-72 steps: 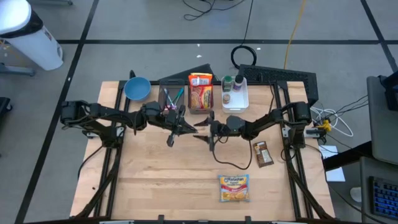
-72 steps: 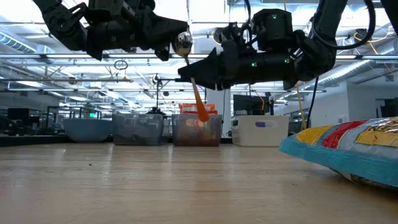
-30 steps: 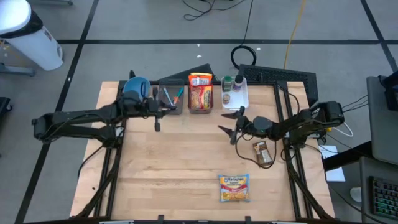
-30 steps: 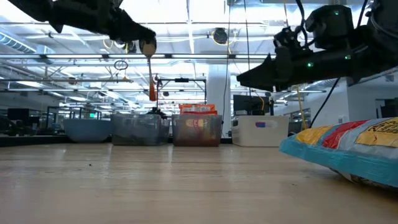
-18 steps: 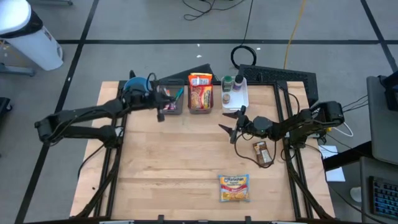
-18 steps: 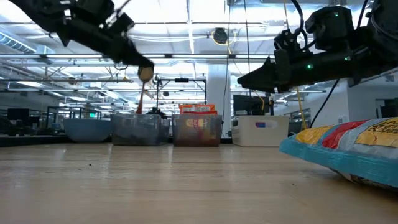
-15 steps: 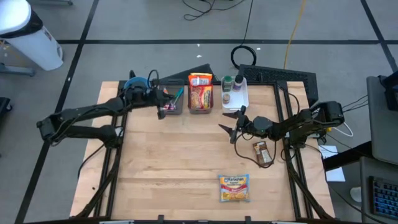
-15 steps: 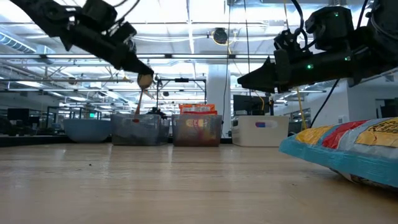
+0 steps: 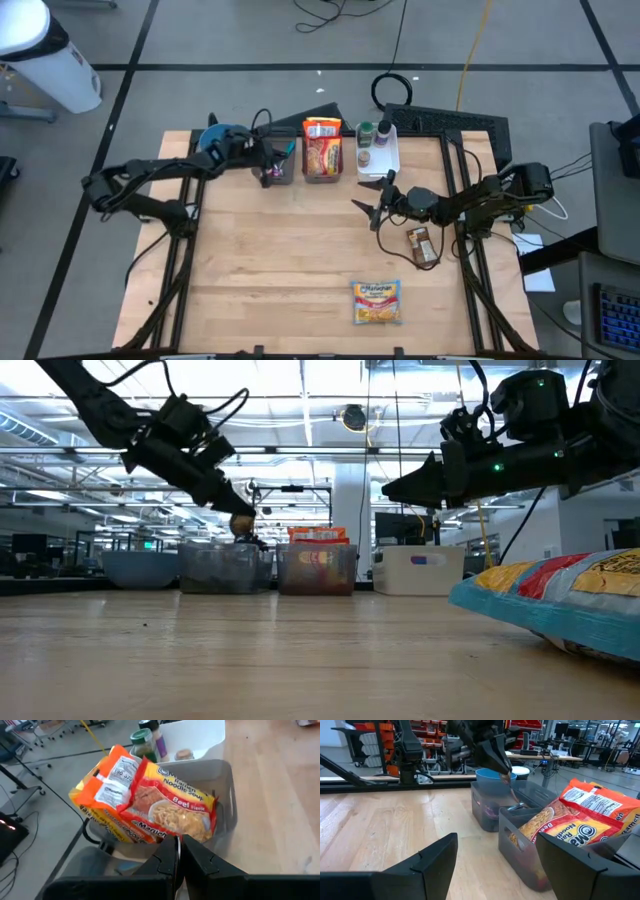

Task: Pick & Place Food Item
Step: Put the orange spoon into the left black bin

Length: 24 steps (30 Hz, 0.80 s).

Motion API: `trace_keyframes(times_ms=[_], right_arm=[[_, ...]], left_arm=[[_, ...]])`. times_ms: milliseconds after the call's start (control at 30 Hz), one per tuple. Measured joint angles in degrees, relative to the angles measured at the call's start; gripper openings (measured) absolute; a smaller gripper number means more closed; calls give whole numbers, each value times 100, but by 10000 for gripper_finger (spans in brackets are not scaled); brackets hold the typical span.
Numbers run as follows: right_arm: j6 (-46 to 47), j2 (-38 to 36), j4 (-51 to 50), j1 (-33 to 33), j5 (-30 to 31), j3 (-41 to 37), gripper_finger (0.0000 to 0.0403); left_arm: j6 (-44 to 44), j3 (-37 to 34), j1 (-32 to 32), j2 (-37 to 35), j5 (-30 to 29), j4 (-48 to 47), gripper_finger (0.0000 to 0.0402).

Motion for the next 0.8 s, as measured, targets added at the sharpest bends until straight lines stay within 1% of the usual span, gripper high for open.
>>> trace_keyframes(times_ms=[133,400,667,800], right_arm=[[-14,0,-5,-36,0,0,263],[1,0,-46,-153,0,2,263],[3,0,-65,-151,-4,2,263],[5,0,-66,-151,-7,2,263]], left_arm=[[177,2,10,195,0,27,15],[130,6,10,393,41,48,23],[133,8,-13,671,144,104,15],[63,8,-84,769,151,67,33]])
